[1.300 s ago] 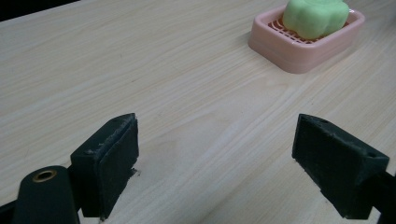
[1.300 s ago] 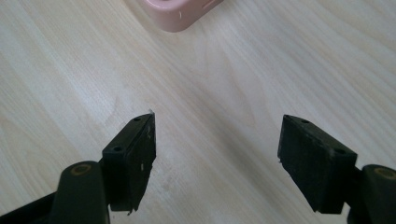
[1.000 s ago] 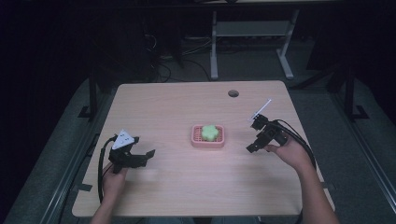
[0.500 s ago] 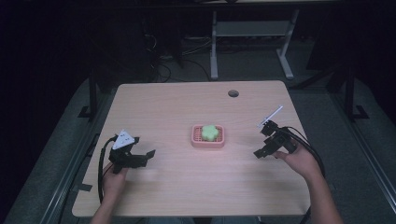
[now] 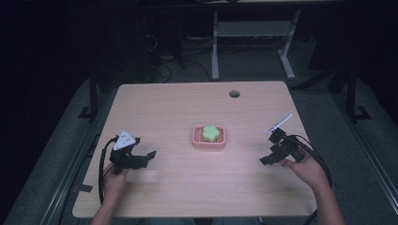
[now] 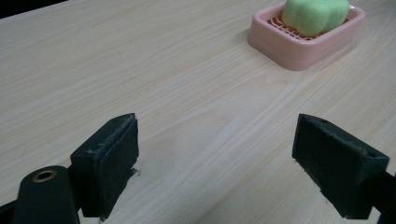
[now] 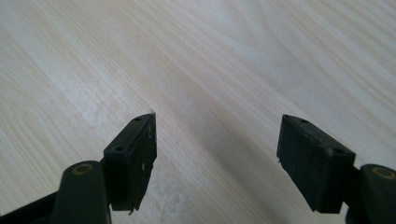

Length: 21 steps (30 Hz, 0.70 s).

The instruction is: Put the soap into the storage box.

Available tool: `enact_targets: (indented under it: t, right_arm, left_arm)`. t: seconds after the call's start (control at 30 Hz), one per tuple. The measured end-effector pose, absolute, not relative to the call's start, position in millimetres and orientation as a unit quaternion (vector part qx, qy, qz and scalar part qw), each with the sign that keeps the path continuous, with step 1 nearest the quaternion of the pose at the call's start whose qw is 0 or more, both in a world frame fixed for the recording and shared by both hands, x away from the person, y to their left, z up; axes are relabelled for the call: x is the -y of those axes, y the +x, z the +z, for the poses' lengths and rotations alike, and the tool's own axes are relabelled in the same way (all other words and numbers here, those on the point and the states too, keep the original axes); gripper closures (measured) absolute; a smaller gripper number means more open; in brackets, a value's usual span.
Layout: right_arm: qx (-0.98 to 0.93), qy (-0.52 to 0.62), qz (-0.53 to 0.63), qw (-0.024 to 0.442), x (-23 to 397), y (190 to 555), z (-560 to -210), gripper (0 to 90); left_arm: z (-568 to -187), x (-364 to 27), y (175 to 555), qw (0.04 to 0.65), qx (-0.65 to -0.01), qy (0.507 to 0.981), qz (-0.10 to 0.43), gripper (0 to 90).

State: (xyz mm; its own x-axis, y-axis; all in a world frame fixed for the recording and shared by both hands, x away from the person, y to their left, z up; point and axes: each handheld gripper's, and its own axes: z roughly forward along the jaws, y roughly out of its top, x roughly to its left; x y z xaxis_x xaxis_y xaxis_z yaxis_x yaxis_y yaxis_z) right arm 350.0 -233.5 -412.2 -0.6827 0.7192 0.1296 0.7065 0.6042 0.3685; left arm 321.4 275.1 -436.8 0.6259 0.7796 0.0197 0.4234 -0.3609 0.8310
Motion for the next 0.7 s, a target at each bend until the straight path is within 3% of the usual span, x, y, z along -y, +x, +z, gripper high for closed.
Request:
enact_targets:
  t: [0.7]
  right_arm:
    - [-0.879,0.416,0.233,0.029,261.5,314.0,-428.0,28.6]
  left_arm:
    - [-438.1,-273.4,321.8,0.413,-0.371,0.804,0.21,14.4]
